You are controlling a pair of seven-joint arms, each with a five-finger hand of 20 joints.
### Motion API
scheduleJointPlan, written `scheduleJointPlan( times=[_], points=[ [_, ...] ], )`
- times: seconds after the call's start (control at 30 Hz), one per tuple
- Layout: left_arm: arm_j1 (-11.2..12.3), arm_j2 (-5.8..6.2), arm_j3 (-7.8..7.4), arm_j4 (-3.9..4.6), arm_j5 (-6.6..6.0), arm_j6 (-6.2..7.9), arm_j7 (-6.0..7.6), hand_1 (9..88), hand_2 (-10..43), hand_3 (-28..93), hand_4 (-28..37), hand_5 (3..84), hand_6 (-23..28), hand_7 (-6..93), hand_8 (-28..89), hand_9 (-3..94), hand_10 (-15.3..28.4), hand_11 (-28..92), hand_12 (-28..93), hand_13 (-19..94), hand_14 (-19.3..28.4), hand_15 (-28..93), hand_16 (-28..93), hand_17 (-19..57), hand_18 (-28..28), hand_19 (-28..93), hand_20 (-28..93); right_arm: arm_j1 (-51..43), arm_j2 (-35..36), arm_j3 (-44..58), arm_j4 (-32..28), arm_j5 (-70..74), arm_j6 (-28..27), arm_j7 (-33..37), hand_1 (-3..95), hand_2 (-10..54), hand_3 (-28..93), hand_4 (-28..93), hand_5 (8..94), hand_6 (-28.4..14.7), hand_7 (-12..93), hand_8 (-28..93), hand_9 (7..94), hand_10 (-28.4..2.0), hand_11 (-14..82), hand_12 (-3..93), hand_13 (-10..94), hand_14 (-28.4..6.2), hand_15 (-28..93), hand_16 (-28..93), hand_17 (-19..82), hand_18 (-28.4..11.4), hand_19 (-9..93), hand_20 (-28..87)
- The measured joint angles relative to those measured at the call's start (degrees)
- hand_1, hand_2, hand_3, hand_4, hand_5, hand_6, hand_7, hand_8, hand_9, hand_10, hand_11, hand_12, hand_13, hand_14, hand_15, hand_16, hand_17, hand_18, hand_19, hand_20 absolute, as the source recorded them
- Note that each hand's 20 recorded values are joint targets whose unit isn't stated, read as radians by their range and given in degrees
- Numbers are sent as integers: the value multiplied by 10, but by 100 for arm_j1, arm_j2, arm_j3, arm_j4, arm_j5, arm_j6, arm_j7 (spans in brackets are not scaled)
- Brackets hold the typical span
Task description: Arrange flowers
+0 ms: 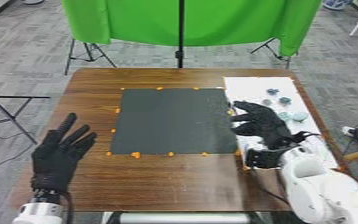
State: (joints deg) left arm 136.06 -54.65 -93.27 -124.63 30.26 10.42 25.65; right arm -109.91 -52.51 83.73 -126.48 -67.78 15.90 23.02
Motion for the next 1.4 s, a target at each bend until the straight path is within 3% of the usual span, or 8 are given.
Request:
scheduleJointPlan(
  times=[0.13,0.27,0.33,0.5,0.6,0.87,1.2,1.4],
  points=[
    [47,92,-21,-5,-28,16,83,164,63,755,-283,328,30,110,-101,305,181,190,118,212,284,449,-64,-117,284,502,3,-116,420,30,-484,-1215,158,1147,287,-8,729,-264,560,-44,181,-139,632,-180,283,145,594,-167,562,96,311,-236,815,197],
    [67,93,-61,-6,-28,17,83,163,63,756,-283,326,33,108,-100,306,182,192,118,213,284,450,-63,-117,284,505,5,2,860,-527,-665,-2371,746,2241,321,-28,719,-245,605,-53,184,-132,686,-177,337,159,656,-154,597,104,382,-216,910,96],
    [67,73,-89,-6,-23,14,67,163,63,756,-283,326,33,108,-99,307,183,193,118,213,284,451,-63,-116,284,508,7,155,981,-860,-641,-2891,709,2775,328,-32,714,-236,614,-56,185,-130,697,-178,350,163,674,-151,607,107,409,-212,927,86],
    [66,-23,-166,-7,5,8,0,163,63,756,-283,325,33,110,-99,308,184,195,119,213,284,452,-63,-115,284,511,10,474,995,-1330,-565,-4181,-553,4100,348,-47,698,-225,649,-65,183,-123,727,-177,384,173,717,-146,637,121,462,-202,932,156],
    [66,-71,-192,-11,28,6,-32,163,63,755,-283,326,32,111,-99,308,184,196,118,213,283,454,-63,-114,284,512,10,534,994,-1531,-512,-4984,-879,4629,352,-54,696,-223,660,-70,183,-121,734,-178,393,177,727,-145,643,125,473,-204,932,175],
    [73,-143,-233,-21,73,0,-99,163,63,756,-283,325,35,109,-99,310,185,197,119,213,283,457,-64,-114,284,513,13,542,981,-1610,-404,-6663,-1018,4806,354,-57,689,-222,667,-76,179,-117,738,-183,398,180,731,-143,649,128,480,-205,932,200],
    [84,-169,-247,-39,79,0,-146,164,63,756,-283,323,36,109,-98,312,188,200,119,214,283,458,-65,-115,284,511,13,1134,847,-2244,49,-5886,-1852,4897,349,-62,672,-219,691,-80,200,-111,745,-187,424,190,739,-141,656,132,493,-205,932,221],
    [84,-205,-285,-44,93,0,-209,163,62,758,-283,323,38,109,-98,312,188,203,119,213,283,458,-66,-115,284,510,14,1572,696,-2574,394,-5894,-2391,5012,407,-91,694,-237,733,-65,305,-91,765,-170,494,206,765,-120,692,151,515,-202,932,334]
  ],
)
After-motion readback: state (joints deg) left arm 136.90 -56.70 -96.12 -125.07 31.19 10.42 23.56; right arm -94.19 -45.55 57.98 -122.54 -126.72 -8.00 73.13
